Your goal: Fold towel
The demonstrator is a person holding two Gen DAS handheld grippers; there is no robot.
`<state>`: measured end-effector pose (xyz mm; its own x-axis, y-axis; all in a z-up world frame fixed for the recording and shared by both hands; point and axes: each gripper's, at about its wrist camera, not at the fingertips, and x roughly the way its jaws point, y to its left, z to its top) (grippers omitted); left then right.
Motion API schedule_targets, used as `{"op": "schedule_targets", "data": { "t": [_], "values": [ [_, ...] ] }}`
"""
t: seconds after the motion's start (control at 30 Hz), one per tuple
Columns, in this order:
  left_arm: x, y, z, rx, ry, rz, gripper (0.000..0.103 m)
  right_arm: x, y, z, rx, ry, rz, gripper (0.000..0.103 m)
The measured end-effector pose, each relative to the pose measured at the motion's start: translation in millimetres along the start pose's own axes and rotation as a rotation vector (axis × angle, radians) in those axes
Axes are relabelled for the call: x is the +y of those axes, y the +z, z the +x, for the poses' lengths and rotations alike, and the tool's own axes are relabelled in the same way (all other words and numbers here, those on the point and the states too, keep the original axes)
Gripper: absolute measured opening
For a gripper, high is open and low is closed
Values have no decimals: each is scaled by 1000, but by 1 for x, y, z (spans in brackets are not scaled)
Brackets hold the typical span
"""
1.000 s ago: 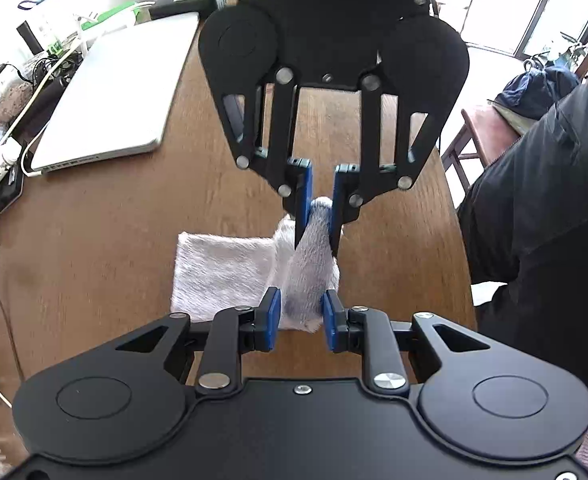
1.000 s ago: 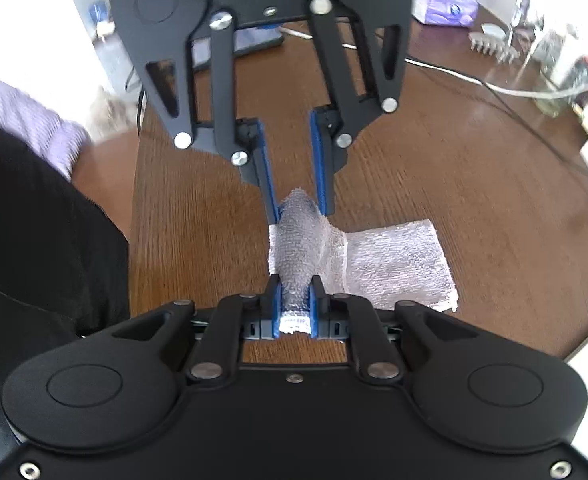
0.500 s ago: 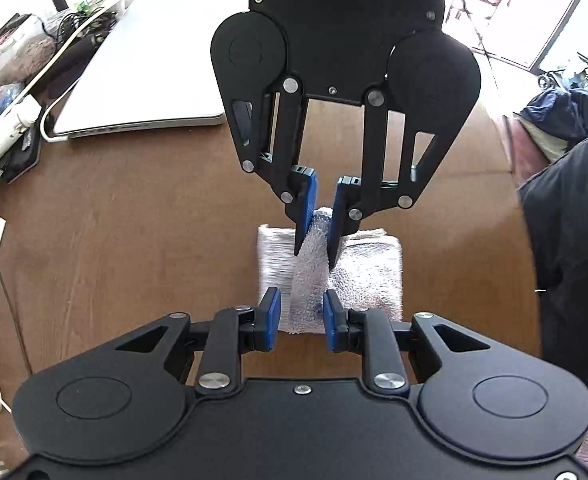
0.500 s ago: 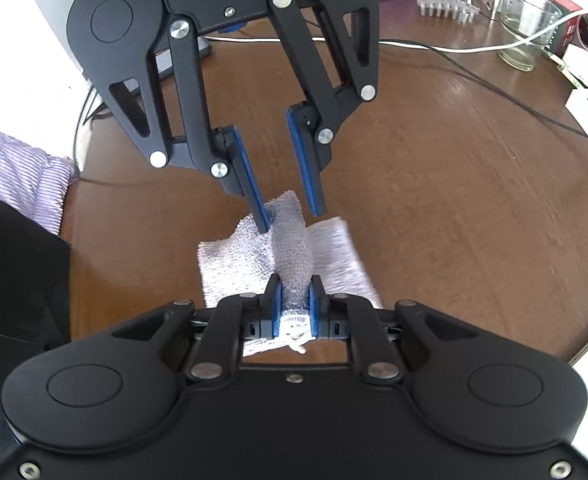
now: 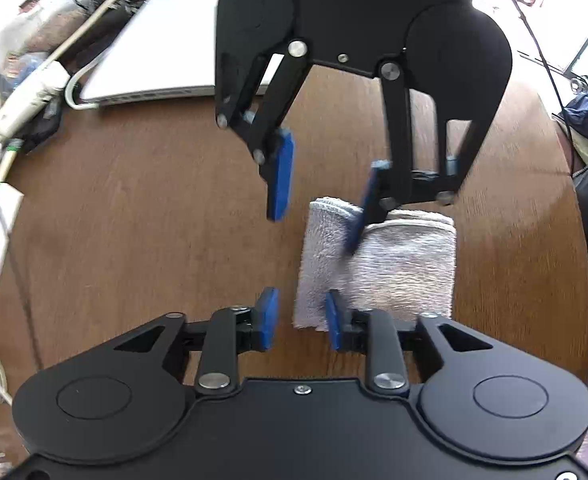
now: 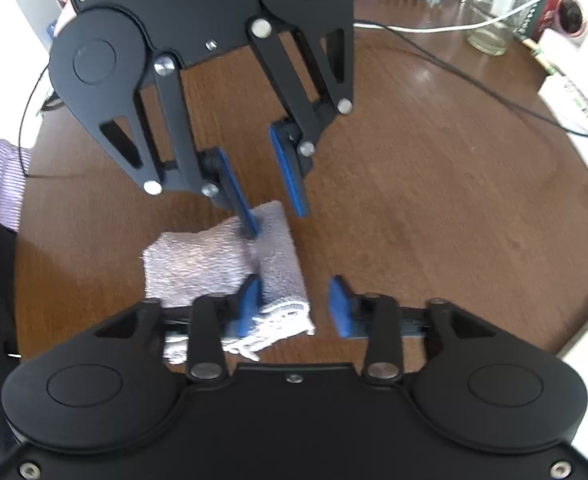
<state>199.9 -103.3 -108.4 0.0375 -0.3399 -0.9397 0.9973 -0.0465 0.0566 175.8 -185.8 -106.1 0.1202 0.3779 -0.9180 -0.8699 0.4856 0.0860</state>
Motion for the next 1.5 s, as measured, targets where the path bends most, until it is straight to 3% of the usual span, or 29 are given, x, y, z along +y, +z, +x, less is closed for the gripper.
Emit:
{"op": "schedule_targets", "data": {
  "t": [0.07, 0.23, 0.37, 0.47, 0.53, 0.6, 0.87, 1.03, 1.13, 1.27, 1.5],
  "values": [
    [0, -1, -13, -11, -6, 5, 48, 2, 1, -8, 1, -23, -32, 68],
    [-16, 8, -38, -17, -32, 64, 51, 20, 6, -26, -11, 14, -133, 68],
    [-42, 13, -47, -14, -1, 112, 55, 38, 18, -28, 2, 27, -204, 68],
    [-56, 11, -53, -33, 42, 55, 59, 59, 18, -37, -1, 23, -212, 68],
    [-64, 6, -58, -67, 74, -24, 63, 73, 16, -43, -18, -24, -161, 72],
    [-77, -4, -64, -95, 121, -156, 65, 86, 7, -52, -33, -74, -91, 83],
    [-145, -19, -85, -172, 281, -554, 69, 141, -40, -71, -38, -197, 188, 83],
    [-195, -29, -94, -226, 402, -932, 70, 170, -66, -94, -114, -287, 527, 85],
    [-213, -35, -100, -226, 455, -1095, 70, 188, -79, -105, -161, -363, 726, 86],
    [-234, -35, -110, -200, 522, -1216, 70, 218, -94, -113, -201, -447, 901, 86],
    [-279, -39, -139, -142, 594, -1359, 70, 246, -110, -126, -238, -426, 973, 86]
  ]
}}
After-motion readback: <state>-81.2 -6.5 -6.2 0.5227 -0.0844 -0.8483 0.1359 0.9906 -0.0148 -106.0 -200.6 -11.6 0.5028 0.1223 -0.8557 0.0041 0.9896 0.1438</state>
